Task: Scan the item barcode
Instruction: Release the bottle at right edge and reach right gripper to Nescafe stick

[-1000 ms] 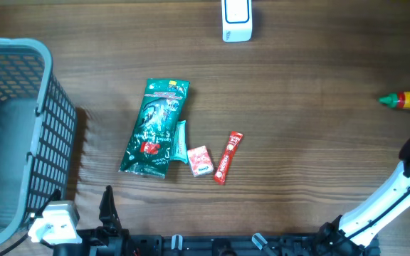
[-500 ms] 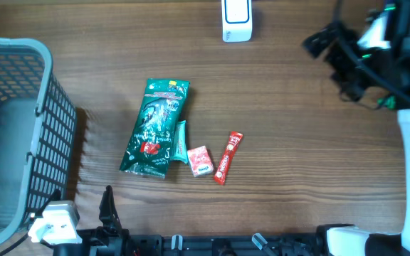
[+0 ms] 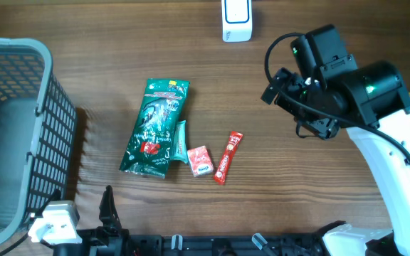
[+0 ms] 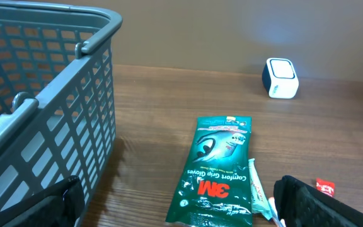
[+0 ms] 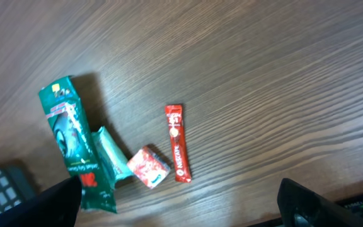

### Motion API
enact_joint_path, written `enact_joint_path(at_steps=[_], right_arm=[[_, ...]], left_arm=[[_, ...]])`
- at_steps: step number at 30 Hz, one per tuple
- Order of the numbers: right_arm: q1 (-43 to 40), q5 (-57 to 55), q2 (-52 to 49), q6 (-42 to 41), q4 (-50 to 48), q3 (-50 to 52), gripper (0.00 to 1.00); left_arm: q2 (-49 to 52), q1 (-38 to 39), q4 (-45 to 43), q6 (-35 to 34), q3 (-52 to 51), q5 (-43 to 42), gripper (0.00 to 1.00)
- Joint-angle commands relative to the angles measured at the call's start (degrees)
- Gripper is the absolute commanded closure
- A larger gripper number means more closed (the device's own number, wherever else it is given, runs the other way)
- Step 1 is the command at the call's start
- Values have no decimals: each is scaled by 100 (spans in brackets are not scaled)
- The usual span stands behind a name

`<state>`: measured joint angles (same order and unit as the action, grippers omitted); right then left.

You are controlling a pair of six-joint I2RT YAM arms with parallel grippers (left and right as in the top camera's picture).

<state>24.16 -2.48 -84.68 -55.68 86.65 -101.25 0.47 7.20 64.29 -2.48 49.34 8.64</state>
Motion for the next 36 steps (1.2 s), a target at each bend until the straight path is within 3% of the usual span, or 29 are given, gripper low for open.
enact_joint_path(at_steps=[1, 11, 15, 18, 22, 25, 29, 31, 34, 36], right_arm=[[37, -417, -17, -306, 20, 146, 0], [37, -339, -17, -1801, -748, 2118, 0], [37, -304, -22, -1814, -951, 2262, 0], [37, -310, -24, -2422, -988, 2264, 0], [37, -256, -28, -2365, -1578, 2682, 1], [37, 302, -46, -1185, -2546, 3187, 1], [44, 1119, -61, 275, -3193, 3652, 13], [52, 1303, -61, 938, -3399, 3904, 13], [280, 1613, -66, 1384, -3807, 4269, 23], [841, 1587, -76, 1672, -4175, 4343, 23]], left_arm=[[-20, -31, -13, -15, 4, -26, 0], [-20, -31, -13, -15, 4, -26, 0], [-20, -31, -13, -15, 4, -26, 0], [-20, -31, -13, -15, 4, -26, 0], [-20, -31, -13, -15, 4, -26, 0], [-20, -31, -13, -15, 4, -26, 0], [-20, -31, -13, -15, 4, -26, 0], [-20, -31, -13, -15, 4, -26, 0], [-20, -31, -13, -15, 4, -26, 0], [-20, -31, -13, -15, 4, -26, 0]])
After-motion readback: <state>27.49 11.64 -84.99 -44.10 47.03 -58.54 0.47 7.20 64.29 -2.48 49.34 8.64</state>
